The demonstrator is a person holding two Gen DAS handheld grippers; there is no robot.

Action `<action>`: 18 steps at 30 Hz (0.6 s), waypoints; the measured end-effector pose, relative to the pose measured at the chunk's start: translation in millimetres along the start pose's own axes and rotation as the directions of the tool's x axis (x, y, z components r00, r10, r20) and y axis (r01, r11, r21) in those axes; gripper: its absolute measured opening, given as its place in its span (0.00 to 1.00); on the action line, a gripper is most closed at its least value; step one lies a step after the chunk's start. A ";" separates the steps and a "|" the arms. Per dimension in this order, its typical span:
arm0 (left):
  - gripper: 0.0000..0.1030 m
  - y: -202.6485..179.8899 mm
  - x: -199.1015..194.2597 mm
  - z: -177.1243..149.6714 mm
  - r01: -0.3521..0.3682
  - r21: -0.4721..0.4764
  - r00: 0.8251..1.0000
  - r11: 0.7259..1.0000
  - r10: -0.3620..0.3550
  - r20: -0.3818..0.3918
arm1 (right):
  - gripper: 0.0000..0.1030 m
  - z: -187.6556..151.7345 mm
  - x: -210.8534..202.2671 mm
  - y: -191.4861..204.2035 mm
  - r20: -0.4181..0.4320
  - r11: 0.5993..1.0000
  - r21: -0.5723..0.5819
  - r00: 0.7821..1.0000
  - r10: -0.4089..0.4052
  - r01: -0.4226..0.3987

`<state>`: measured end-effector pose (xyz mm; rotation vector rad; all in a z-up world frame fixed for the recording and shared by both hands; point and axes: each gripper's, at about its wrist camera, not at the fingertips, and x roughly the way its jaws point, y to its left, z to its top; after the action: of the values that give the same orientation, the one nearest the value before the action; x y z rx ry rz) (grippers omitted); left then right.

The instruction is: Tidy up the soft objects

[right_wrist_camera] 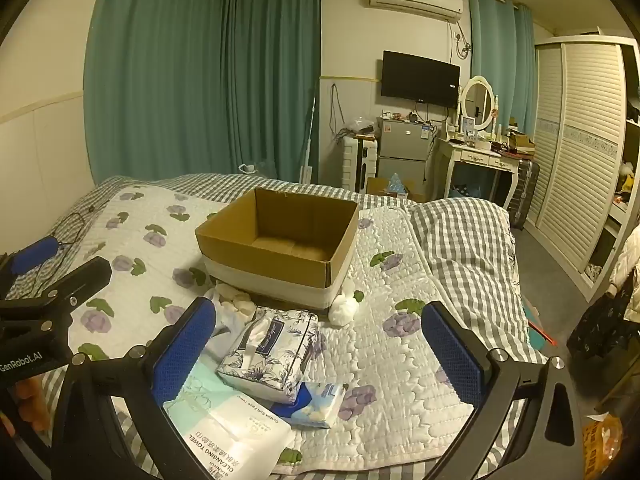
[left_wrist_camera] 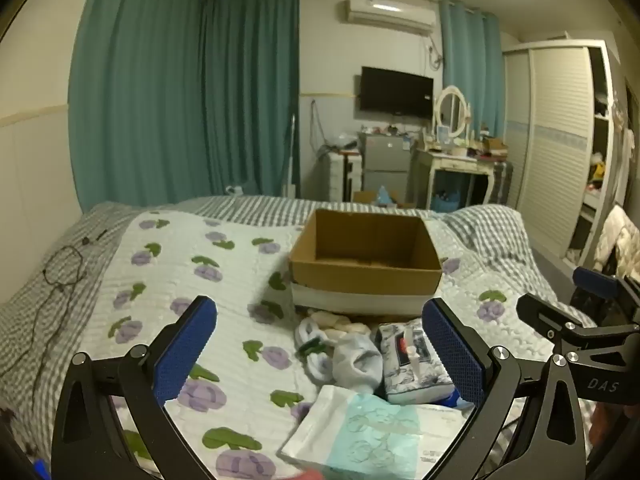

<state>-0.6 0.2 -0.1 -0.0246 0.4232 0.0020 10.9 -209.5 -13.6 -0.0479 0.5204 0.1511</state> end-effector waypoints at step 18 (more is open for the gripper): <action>1.00 2.0 3.9 -1.7 -0.002 0.007 1.000 1.000 0.002 -0.027 | 1.00 -0.8 0.7 0.6 -0.005 1.000 0.000 1.000 0.001 -0.001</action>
<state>2.2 2.2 -3.3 -0.0174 0.4504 0.0026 11.0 -208.9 -14.7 -0.0476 0.5256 0.1516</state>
